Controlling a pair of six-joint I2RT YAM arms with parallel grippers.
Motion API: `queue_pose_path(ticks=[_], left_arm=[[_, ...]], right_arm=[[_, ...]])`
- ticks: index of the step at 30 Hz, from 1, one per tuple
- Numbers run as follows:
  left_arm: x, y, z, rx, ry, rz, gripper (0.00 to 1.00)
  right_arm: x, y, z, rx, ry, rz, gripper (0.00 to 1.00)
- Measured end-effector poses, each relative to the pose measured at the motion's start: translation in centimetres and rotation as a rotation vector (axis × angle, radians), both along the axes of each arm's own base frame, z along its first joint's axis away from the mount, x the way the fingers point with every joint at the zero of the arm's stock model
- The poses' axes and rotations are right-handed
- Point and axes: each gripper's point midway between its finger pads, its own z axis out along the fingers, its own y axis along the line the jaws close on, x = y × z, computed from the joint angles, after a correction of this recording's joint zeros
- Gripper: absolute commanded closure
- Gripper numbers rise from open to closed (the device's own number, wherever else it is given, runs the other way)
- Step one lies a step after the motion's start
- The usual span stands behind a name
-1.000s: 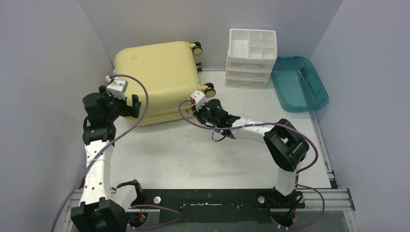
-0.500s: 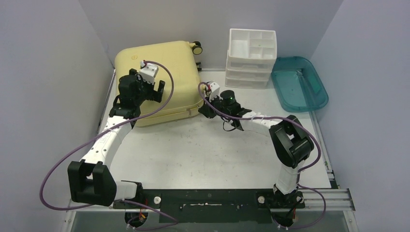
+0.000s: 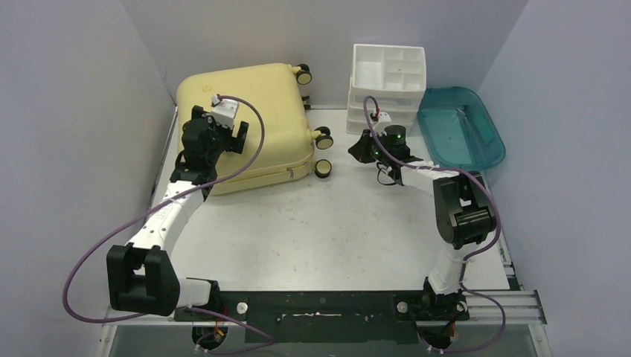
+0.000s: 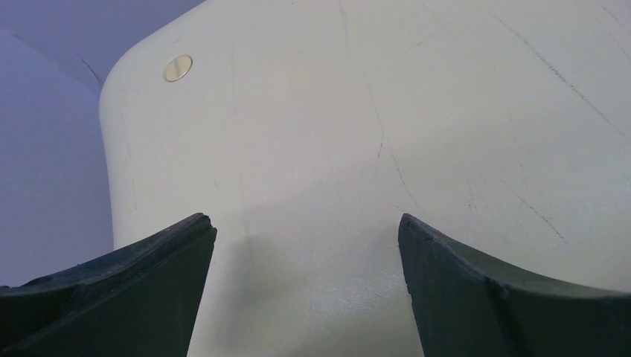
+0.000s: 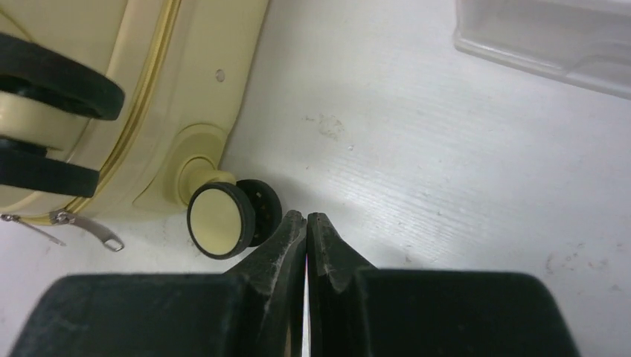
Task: Open, take out, and arrange the luggage
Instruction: Adjust the luggage at the center of the board.
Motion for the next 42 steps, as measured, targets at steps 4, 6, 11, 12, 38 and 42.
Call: queue_pose_path(ticks=[4, 6, 11, 12, 38, 42], left_arm=[[-0.2, 0.1, 0.1, 0.014, 0.002, -0.002, 0.06], [-0.5, 0.1, 0.2, 0.019, 0.006, -0.009, 0.05], [-1.5, -0.4, 0.5, 0.032, 0.033, -0.060, 0.03], [-1.7, -0.6, 0.5, 0.032, 0.047, -0.073, 0.03], [-13.1, -1.8, -2.4, 0.034, 0.229, -0.256, 0.03], [-14.2, -1.7, -4.9, 0.032, 0.305, -0.257, 0.03]], right_arm=[[-1.6, 1.5, -0.7, -0.036, -0.030, 0.073, 0.72], [-3.4, 2.3, -1.4, -0.065, -0.051, 0.131, 0.61], [-5.8, 4.1, -1.2, -0.071, -0.111, 0.267, 0.40], [-5.7, 4.2, -1.0, -0.065, -0.123, 0.276, 0.39], [-3.3, 9.1, 7.7, -0.368, -0.534, 0.652, 0.69], [-4.4, 9.2, 7.8, -0.379, -0.558, 0.687, 0.70]])
